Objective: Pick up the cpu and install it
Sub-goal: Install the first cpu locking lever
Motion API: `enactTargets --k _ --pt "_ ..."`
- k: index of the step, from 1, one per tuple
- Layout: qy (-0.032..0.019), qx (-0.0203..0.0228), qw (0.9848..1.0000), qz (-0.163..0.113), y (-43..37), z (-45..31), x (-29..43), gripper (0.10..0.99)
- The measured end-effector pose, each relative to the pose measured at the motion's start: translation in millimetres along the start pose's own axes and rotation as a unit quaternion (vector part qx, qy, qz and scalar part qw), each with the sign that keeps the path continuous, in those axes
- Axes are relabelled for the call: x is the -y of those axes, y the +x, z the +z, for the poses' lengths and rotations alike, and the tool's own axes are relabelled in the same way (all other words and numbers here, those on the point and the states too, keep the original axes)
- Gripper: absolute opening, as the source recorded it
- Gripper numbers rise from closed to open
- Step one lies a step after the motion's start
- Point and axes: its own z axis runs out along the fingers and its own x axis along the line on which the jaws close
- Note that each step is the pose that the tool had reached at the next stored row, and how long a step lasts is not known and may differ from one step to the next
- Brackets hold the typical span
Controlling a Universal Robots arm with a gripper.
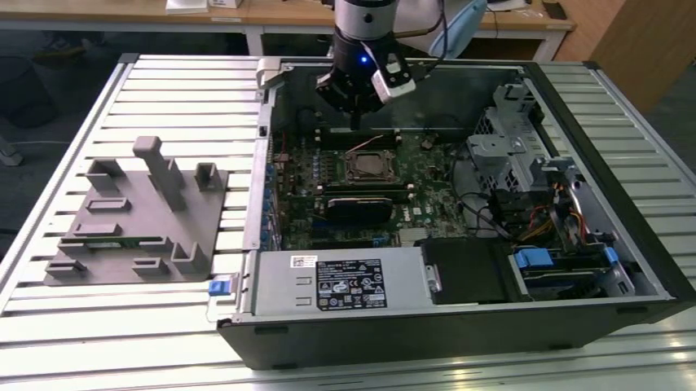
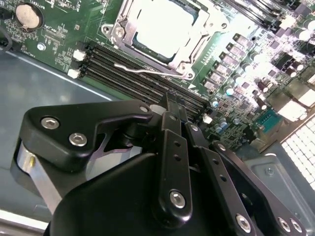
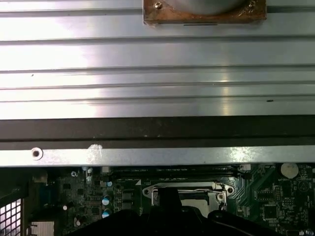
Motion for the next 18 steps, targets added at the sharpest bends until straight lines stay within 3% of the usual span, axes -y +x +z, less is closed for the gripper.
enactTargets --k 18 --pt "0.0000 -0.0002 1.0000 -0.006 -10.9 15.3 1.9 0.106"
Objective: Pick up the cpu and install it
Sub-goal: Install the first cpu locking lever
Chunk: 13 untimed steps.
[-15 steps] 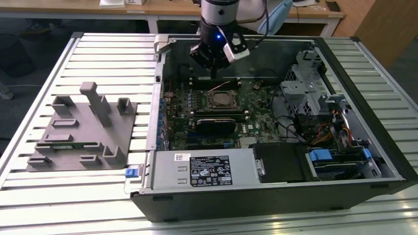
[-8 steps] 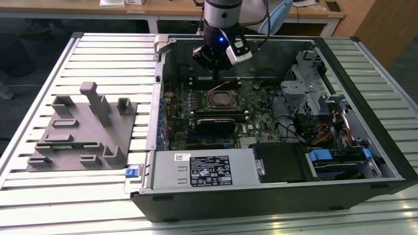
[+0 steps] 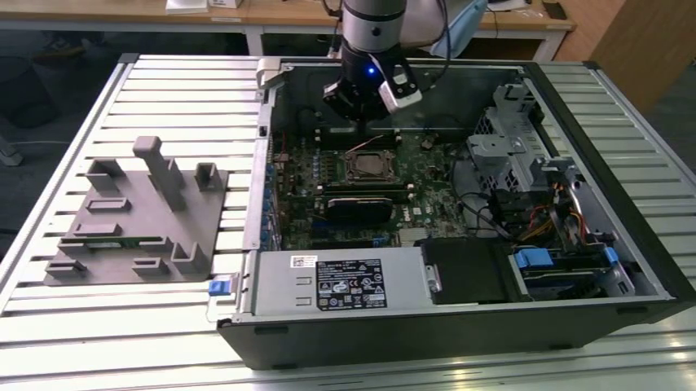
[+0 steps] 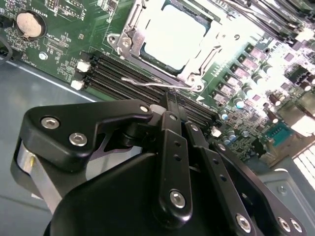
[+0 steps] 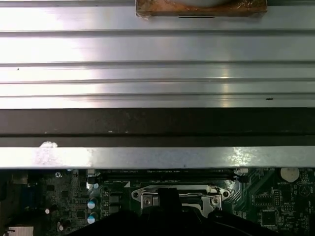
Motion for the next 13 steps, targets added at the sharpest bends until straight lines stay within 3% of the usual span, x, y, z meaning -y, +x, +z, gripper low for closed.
enactTargets --k 13 --pt "0.0002 0.0000 1.0000 0.000 -11.0 7.0 -2.8 0.106"
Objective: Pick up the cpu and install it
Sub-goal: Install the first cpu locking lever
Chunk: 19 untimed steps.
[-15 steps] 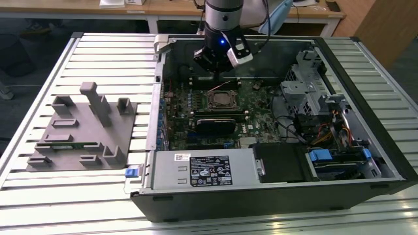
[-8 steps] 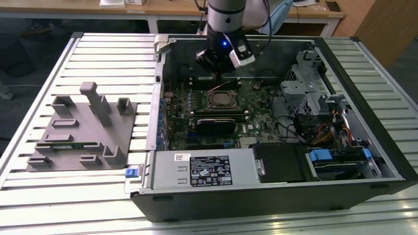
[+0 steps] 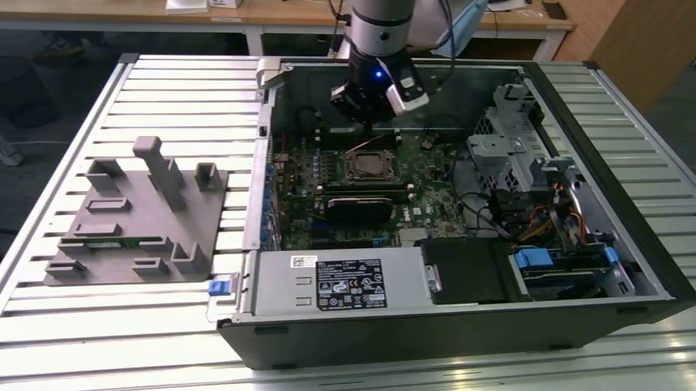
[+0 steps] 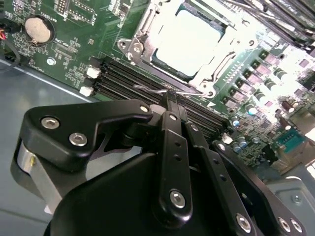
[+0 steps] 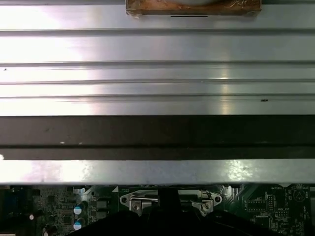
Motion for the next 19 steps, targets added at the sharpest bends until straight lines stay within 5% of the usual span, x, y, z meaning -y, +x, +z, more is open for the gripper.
enactTargets --k 19 --pt "0.0000 0.0000 1.0000 0.000 -12.6 11.3 -0.4 0.106"
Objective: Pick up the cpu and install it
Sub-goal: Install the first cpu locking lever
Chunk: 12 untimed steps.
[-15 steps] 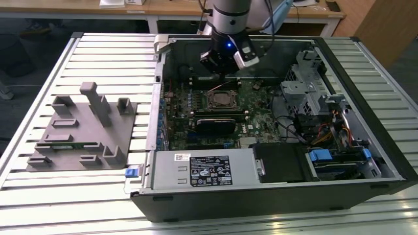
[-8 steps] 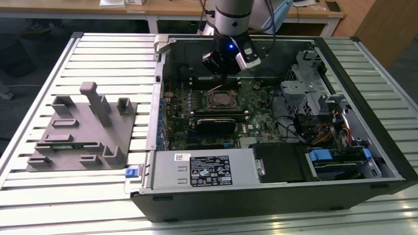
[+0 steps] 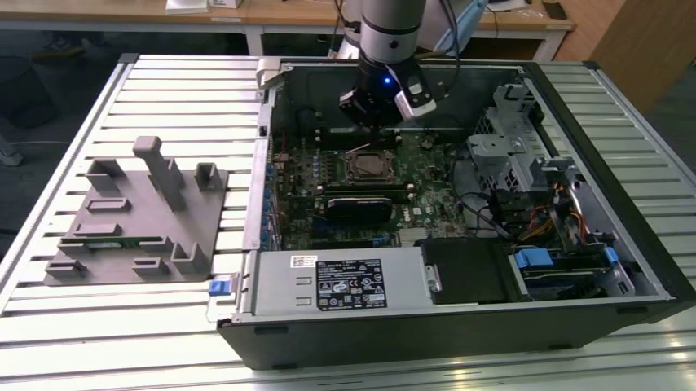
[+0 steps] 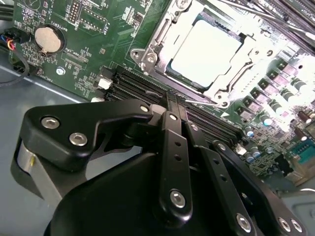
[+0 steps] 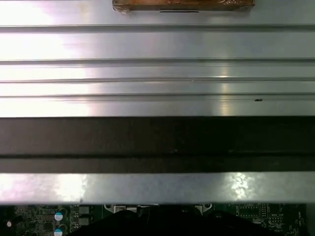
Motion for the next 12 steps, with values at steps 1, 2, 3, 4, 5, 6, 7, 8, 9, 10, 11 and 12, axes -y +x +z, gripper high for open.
enactTargets --k 1,2,3,4,5,6,7,8,9,10,11,12 --pt "0.0000 0.0000 1.0000 0.000 -0.4 0.9 0.1 0.106" --pt "0.0000 0.0000 1.0000 0.000 -0.9 1.8 0.1 0.106" --pt "0.0000 0.0000 1.0000 0.000 -1.4 2.7 0.2 0.106" --pt "0.0000 0.0000 1.0000 0.000 -2.0 3.6 0.2 0.106" --pt "0.0000 0.0000 1.0000 0.000 -2.6 4.7 0.3 0.106" --pt "0.0000 0.0000 1.0000 0.000 -3.1 5.6 0.4 0.106" --pt "0.0000 0.0000 1.0000 0.000 -3.7 6.6 0.4 0.106" --pt "0.0001 0.0000 1.0000 0.000 -4.1 7.6 0.5 0.106" --pt "0.0000 0.0000 1.0000 0.000 -4.8 8.7 0.6 0.106" --pt "0.0001 0.0000 1.0000 0.000 -5.5 9.8 0.6 0.106" --pt "0.0001 0.0000 1.0000 0.000 -6.3 10.9 0.7 0.106" --pt "0.0000 0.0000 1.0000 0.000 -6.9 12.0 0.8 0.106"
